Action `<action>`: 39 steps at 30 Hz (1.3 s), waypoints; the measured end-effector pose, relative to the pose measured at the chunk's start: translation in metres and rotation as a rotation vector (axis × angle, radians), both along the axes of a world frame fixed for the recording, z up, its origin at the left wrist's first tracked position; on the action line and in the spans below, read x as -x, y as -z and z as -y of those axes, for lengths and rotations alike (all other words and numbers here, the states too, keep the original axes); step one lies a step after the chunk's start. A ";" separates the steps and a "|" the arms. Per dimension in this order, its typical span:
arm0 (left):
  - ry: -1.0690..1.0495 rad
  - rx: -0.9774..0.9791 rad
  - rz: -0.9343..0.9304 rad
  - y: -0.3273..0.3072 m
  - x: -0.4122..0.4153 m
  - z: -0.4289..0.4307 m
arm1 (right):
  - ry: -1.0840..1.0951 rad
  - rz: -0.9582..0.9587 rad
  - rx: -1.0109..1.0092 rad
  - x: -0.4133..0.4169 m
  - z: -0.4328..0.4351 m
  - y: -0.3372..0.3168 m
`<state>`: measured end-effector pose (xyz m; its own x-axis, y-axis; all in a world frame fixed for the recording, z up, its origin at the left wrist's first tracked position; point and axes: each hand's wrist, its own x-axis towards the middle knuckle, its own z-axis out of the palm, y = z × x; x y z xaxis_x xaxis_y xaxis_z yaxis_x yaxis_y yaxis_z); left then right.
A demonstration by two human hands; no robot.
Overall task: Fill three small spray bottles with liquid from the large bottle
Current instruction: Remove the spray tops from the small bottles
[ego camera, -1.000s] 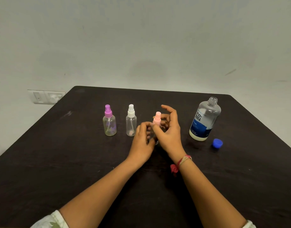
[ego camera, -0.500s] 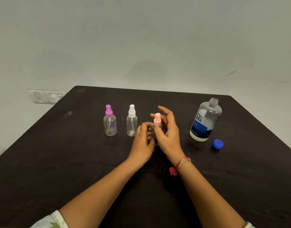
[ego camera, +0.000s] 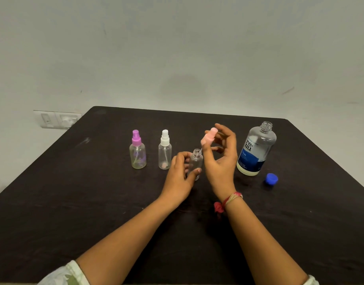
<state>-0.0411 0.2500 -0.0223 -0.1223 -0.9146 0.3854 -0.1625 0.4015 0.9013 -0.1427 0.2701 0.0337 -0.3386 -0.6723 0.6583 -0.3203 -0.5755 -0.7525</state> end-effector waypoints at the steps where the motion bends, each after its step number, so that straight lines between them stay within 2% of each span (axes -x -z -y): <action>1: -0.005 0.001 -0.002 0.000 0.000 0.000 | 0.019 0.043 0.023 0.002 -0.001 -0.004; 4: -0.007 0.002 -0.019 0.000 0.001 0.000 | 0.059 0.135 0.079 0.007 -0.006 -0.011; 10: 0.003 -0.011 -0.017 -0.001 -0.001 -0.001 | 0.067 0.131 0.089 0.010 -0.025 -0.010; 14: 0.012 -0.025 -0.025 -0.003 -0.002 -0.002 | 0.064 0.015 0.044 0.015 -0.033 -0.012; 20: -0.009 -0.037 -0.032 -0.004 -0.001 -0.001 | 0.199 -0.030 0.110 0.024 -0.040 -0.020; 27: -0.045 -0.017 0.050 -0.003 -0.003 -0.001 | 0.192 -0.339 -0.140 0.040 -0.026 0.020; 33: -0.127 -0.002 0.174 -0.003 -0.004 -0.002 | 0.179 -0.423 -0.344 0.042 -0.022 0.032; 39: -0.135 -0.049 0.174 -0.004 -0.004 -0.004 | 0.163 -0.496 -0.438 0.038 -0.025 0.035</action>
